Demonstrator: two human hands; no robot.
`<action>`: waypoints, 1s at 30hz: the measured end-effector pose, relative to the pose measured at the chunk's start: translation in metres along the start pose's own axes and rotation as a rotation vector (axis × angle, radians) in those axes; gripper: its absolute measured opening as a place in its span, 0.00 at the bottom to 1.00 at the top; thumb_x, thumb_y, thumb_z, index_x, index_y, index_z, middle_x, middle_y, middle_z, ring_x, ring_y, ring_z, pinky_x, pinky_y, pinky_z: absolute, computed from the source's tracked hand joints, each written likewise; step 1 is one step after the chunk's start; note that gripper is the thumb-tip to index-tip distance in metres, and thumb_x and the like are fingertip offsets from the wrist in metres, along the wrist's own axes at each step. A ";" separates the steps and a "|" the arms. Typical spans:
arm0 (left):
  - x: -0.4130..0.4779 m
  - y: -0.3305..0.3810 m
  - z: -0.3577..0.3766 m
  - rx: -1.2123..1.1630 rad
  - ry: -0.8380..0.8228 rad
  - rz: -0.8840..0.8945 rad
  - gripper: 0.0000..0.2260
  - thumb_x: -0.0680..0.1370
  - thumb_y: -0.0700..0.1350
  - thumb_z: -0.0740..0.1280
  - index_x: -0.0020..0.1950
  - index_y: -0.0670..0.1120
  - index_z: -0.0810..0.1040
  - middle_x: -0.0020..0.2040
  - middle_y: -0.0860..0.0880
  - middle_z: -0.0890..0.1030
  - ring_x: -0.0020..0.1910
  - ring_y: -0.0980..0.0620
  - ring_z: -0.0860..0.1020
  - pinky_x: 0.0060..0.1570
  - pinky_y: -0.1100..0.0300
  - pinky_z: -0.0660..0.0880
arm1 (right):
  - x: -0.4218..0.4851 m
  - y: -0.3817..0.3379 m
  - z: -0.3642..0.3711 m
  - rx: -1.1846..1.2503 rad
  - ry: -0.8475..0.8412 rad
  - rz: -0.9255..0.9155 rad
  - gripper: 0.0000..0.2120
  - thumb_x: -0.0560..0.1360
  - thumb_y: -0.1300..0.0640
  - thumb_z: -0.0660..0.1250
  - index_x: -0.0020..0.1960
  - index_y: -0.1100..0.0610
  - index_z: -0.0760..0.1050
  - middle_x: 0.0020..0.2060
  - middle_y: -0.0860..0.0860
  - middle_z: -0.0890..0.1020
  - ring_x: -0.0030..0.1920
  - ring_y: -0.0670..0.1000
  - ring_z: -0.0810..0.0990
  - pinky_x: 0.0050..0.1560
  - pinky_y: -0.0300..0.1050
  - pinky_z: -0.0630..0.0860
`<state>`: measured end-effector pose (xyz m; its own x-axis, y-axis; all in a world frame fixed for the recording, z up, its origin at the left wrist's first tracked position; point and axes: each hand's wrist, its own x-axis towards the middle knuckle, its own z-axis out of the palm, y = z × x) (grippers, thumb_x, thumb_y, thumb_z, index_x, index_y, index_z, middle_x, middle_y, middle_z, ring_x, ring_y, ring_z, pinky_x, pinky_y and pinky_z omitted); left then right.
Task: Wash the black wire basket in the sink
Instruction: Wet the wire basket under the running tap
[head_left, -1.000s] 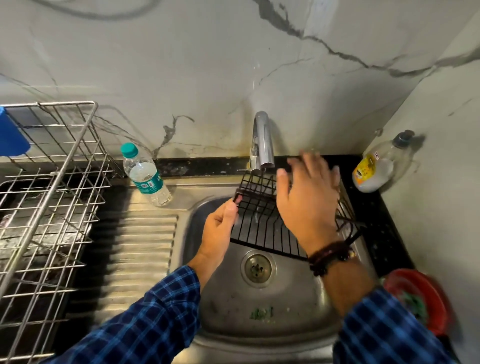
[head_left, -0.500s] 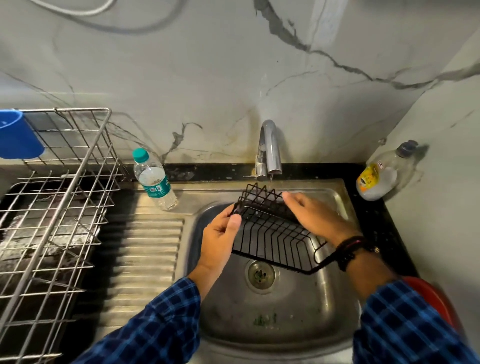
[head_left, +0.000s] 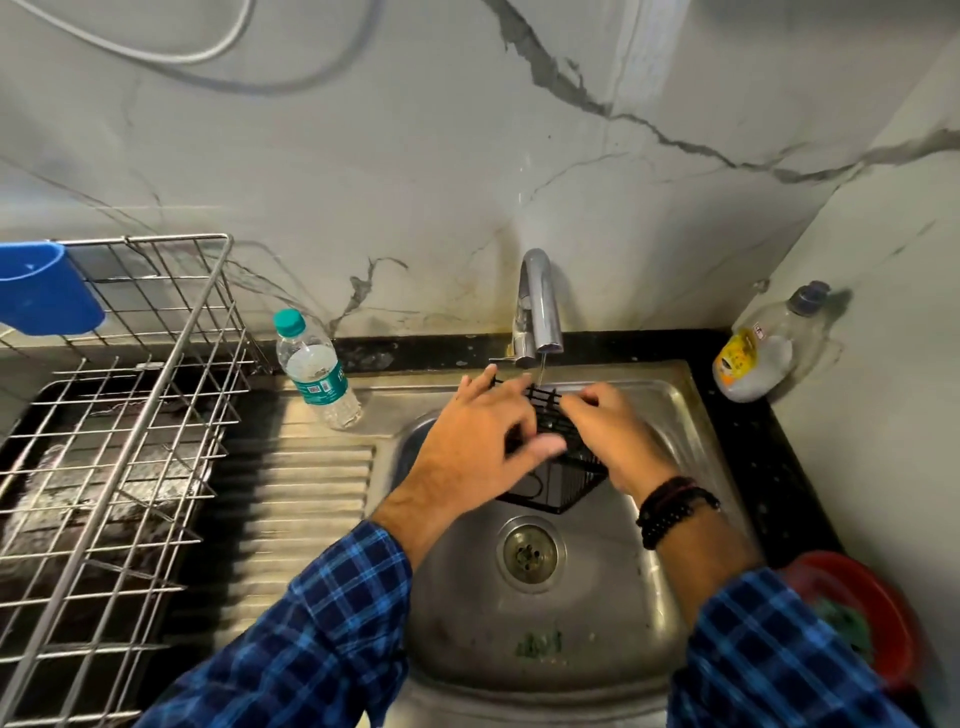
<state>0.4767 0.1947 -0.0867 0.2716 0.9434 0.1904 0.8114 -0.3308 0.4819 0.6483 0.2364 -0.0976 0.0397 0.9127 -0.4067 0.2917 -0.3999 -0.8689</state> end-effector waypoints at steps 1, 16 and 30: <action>-0.002 -0.004 -0.003 -0.159 0.029 -0.105 0.18 0.78 0.65 0.60 0.56 0.54 0.78 0.74 0.51 0.71 0.73 0.52 0.68 0.72 0.51 0.65 | 0.001 0.003 -0.001 -0.020 0.052 -0.026 0.07 0.76 0.52 0.68 0.51 0.54 0.75 0.42 0.50 0.80 0.43 0.51 0.79 0.40 0.45 0.74; -0.005 -0.019 0.019 -0.590 0.132 -0.619 0.19 0.83 0.56 0.57 0.44 0.48 0.82 0.42 0.46 0.84 0.44 0.51 0.81 0.47 0.53 0.76 | 0.014 0.015 -0.041 0.353 -0.009 0.176 0.10 0.81 0.57 0.58 0.54 0.55 0.77 0.48 0.52 0.83 0.42 0.49 0.84 0.45 0.50 0.80; -0.015 0.031 0.027 0.060 0.157 -0.395 0.22 0.81 0.58 0.49 0.54 0.49 0.79 0.51 0.46 0.74 0.52 0.49 0.67 0.46 0.57 0.67 | 0.006 -0.047 -0.050 -0.153 -0.126 0.032 0.34 0.64 0.21 0.62 0.49 0.47 0.87 0.60 0.52 0.83 0.61 0.54 0.80 0.68 0.55 0.70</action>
<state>0.5116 0.1709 -0.0978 -0.1445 0.9808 0.1311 0.8670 0.0616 0.4944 0.6824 0.2650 -0.0458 -0.0661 0.8780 -0.4740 0.4344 -0.4023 -0.8059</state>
